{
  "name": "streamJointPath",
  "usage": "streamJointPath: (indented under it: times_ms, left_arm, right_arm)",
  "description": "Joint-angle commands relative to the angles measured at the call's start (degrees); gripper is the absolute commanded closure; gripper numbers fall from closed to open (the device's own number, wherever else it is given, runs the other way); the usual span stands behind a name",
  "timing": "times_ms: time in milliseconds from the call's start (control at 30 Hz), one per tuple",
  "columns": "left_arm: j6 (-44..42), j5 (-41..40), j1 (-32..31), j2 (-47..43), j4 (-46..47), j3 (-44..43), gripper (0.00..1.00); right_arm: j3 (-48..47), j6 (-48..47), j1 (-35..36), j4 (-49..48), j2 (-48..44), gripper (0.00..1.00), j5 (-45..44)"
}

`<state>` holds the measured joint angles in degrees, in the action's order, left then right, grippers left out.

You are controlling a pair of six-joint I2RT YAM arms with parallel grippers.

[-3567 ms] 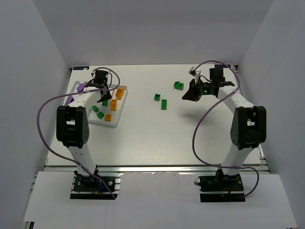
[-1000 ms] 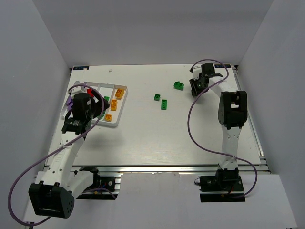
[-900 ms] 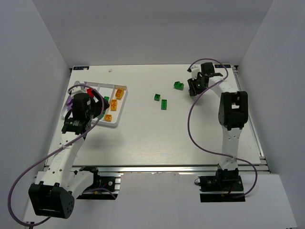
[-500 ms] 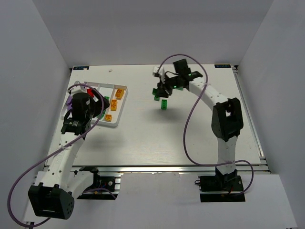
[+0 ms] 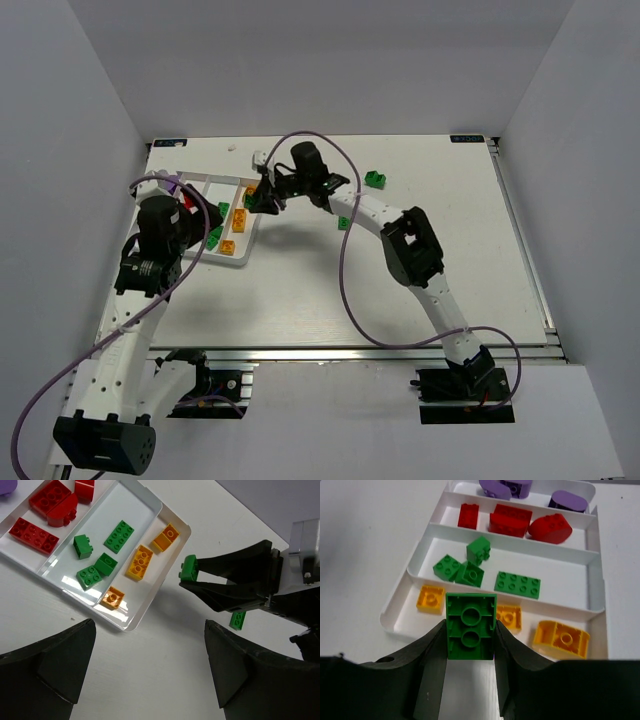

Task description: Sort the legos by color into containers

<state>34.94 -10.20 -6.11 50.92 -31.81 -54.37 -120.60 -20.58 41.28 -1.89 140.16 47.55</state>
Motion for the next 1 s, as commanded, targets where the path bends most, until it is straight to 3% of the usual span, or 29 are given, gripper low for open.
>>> streamJointPath:
  times_ms: [0,167,600,767,800,833,900,967]
  left_arm:
    - [-0.83,-1.58,0.31,-1.78,-4.22,-2.32,0.02]
    - [-3.73,-3.86,0.31,-2.58,-6.15,-4.42,0.02]
    - [-10.15,-4.57,0.31,-2.4,-10.37,-8.3,0.02]
    - [-11.12,-4.22,0.31,-2.58,-10.02,-7.6,0.02]
    - [-11.12,-4.22,0.31,-2.49,-10.11,-7.59,0.02]
    - [-10.95,-4.83,0.31,-2.49,-10.29,-7.51,0.02]
    - [-10.59,-5.44,0.31,-2.58,-10.2,-7.33,0.02]
    - [-10.33,-6.32,0.31,-3.1,-10.02,-7.16,0.02]
  right_arm:
    - [-1.4,6.25,3.63,-15.67,0.81,1.0,-2.36]
    - [-4.82,6.96,7.58,-24.72,6.35,1.0,-10.09]
    - [-10.45,4.67,12.34,-33.53,14.35,1.0,-22.85]
    - [-11.07,3.71,12.51,-33.62,15.85,0.86,-24.26]
    - [-10.98,3.62,12.6,-33.79,16.02,0.79,-24.43]
    - [-10.72,3.62,12.69,-34.58,16.02,0.64,-24.87]
    - [-10.36,2.91,12.78,-35.11,16.2,0.51,-24.87]
    - [-10.45,2.48,12.78,-35.55,16.29,0.44,-24.61]
